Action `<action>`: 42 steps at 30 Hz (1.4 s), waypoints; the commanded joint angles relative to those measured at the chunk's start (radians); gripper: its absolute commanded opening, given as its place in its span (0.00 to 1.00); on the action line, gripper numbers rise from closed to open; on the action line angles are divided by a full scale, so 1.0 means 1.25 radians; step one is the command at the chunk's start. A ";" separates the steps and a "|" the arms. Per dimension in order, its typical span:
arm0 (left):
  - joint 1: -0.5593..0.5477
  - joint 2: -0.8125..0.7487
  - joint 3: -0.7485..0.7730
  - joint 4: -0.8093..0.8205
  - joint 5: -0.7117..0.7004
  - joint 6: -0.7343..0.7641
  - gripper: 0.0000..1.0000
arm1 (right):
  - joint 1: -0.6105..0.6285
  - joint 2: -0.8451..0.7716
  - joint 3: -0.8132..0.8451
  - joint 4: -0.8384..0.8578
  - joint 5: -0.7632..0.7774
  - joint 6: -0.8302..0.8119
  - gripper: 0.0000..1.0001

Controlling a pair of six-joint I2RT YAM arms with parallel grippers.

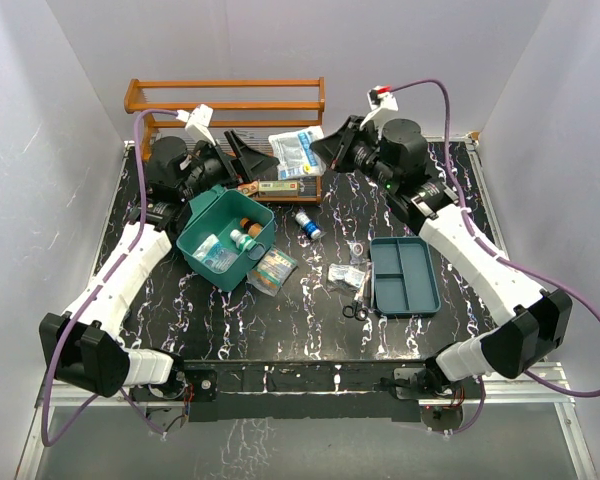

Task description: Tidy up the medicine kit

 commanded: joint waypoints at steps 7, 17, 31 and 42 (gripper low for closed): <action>0.001 -0.010 0.034 0.147 0.119 -0.101 0.69 | -0.052 -0.010 0.040 0.191 -0.180 0.205 0.00; 0.006 -0.003 0.020 0.222 0.125 -0.116 0.33 | -0.062 0.016 0.018 0.231 -0.254 0.269 0.00; 0.021 -0.006 0.127 -0.240 0.001 0.261 0.10 | -0.079 0.004 -0.058 0.070 -0.110 0.196 0.53; 0.036 0.060 0.271 -0.776 -0.323 0.624 0.12 | -0.094 0.043 -0.078 -0.080 -0.043 0.115 0.54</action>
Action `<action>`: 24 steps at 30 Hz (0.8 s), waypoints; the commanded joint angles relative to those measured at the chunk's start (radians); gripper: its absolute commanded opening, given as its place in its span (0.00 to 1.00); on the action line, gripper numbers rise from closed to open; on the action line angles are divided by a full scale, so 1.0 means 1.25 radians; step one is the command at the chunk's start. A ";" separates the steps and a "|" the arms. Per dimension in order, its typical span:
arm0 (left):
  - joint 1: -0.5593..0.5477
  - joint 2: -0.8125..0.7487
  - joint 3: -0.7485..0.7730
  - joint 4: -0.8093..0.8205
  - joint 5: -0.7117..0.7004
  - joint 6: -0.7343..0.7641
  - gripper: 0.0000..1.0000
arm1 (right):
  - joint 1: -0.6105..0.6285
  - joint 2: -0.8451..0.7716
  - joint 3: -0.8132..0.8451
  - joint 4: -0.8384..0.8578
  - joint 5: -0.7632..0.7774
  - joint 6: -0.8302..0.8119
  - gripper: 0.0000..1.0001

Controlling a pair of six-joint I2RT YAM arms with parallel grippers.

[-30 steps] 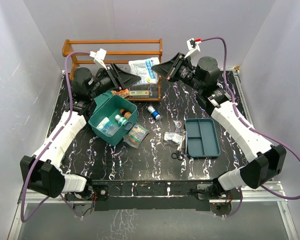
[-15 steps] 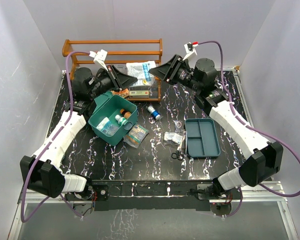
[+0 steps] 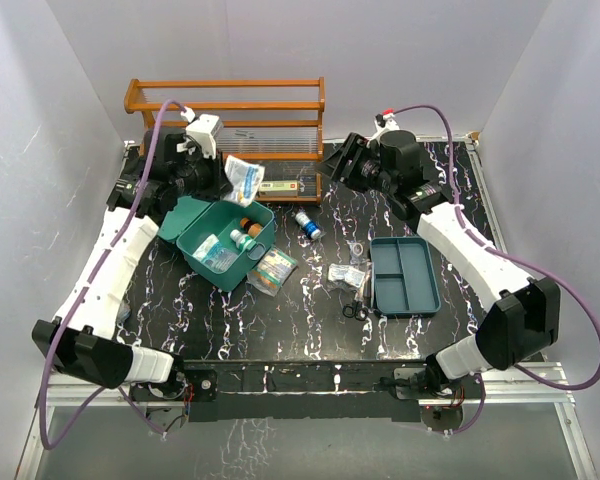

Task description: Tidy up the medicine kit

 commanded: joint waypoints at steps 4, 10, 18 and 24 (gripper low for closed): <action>0.022 0.073 0.034 -0.283 -0.138 0.183 0.13 | -0.003 0.039 0.023 -0.050 0.024 -0.060 0.54; 0.030 0.125 -0.005 -0.298 -0.136 0.201 0.13 | -0.003 0.051 -0.003 -0.049 0.017 -0.057 0.54; 0.029 0.172 -0.013 -0.330 -0.112 0.204 0.13 | -0.002 0.059 -0.012 -0.068 0.072 -0.091 0.53; 0.029 0.172 -0.070 -0.349 -0.077 0.259 0.14 | -0.003 0.063 -0.020 -0.073 0.133 -0.151 0.53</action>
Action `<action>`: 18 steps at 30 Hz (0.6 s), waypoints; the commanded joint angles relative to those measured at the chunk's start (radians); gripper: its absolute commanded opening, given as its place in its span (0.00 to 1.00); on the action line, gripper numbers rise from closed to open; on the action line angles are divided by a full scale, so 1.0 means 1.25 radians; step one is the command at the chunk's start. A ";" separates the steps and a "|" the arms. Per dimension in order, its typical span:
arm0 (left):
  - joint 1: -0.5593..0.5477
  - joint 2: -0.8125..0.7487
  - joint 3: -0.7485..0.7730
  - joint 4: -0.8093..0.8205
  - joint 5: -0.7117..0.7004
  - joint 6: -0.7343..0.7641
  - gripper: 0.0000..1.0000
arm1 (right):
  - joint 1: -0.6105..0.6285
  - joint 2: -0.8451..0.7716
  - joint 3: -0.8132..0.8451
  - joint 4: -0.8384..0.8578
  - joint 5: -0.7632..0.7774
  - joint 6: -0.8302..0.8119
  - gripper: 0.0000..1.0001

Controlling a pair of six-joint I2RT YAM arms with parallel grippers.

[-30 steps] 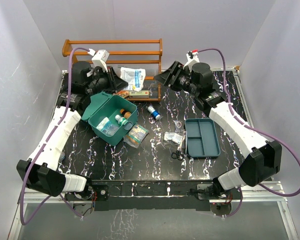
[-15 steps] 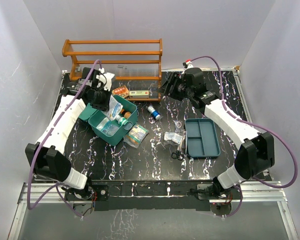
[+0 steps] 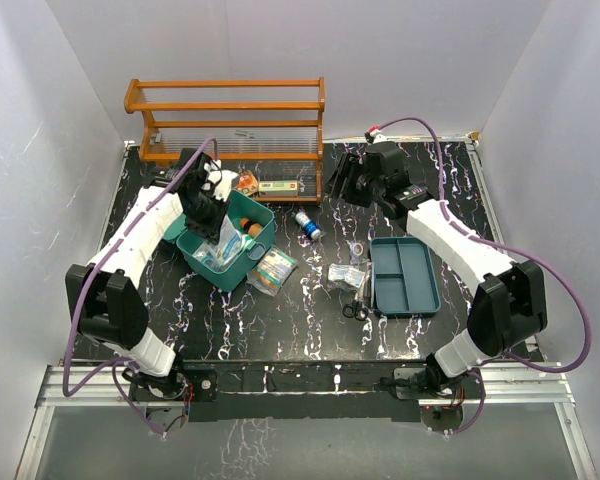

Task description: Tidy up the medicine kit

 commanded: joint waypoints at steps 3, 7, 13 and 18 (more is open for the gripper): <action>0.003 -0.001 -0.043 -0.048 0.054 0.052 0.14 | -0.002 0.019 0.021 0.019 0.062 -0.062 0.53; 0.003 0.019 -0.056 -0.041 0.000 0.064 0.14 | -0.002 0.043 0.030 0.025 0.057 -0.061 0.52; 0.002 0.038 -0.076 -0.019 -0.004 0.067 0.14 | -0.002 0.076 0.051 0.028 0.057 -0.064 0.52; 0.003 0.056 -0.089 -0.008 -0.016 0.069 0.17 | -0.001 0.099 0.071 0.028 0.045 -0.069 0.52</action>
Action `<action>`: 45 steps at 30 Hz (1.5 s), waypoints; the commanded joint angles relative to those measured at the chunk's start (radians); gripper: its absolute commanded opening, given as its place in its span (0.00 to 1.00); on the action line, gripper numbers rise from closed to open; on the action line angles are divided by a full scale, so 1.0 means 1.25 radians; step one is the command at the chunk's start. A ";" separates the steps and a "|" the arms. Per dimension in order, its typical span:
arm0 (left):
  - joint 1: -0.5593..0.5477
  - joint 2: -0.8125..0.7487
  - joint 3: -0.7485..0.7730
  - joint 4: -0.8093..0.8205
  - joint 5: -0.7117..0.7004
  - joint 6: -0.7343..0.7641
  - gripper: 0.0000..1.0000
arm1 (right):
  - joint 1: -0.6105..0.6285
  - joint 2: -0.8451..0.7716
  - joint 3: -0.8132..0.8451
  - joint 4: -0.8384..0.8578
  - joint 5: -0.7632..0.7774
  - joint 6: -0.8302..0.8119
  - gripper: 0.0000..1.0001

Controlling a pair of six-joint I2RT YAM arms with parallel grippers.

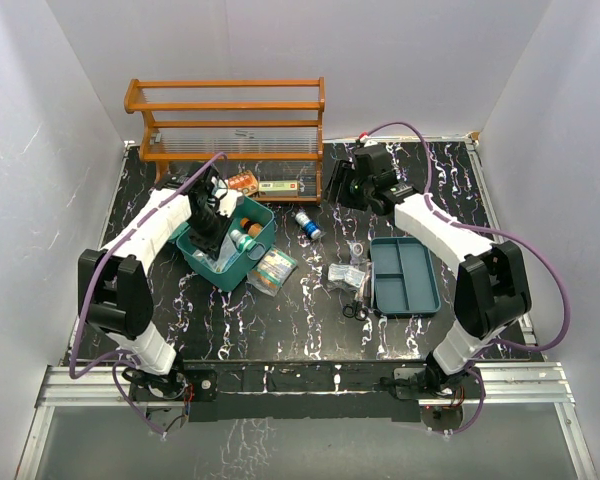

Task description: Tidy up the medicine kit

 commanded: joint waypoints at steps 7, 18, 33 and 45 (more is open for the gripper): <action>0.003 0.036 0.041 0.012 -0.149 -0.029 0.51 | -0.001 0.015 0.080 0.032 0.012 -0.030 0.52; 0.003 0.053 0.093 0.021 -0.127 -0.053 0.49 | -0.002 0.008 0.072 0.031 0.023 -0.050 0.52; 0.002 0.065 0.007 0.083 -0.042 -0.085 0.35 | -0.002 -0.033 0.011 0.031 0.029 -0.052 0.53; 0.001 0.093 -0.042 0.150 -0.118 -0.135 0.29 | -0.002 -0.075 -0.064 0.041 0.024 -0.042 0.53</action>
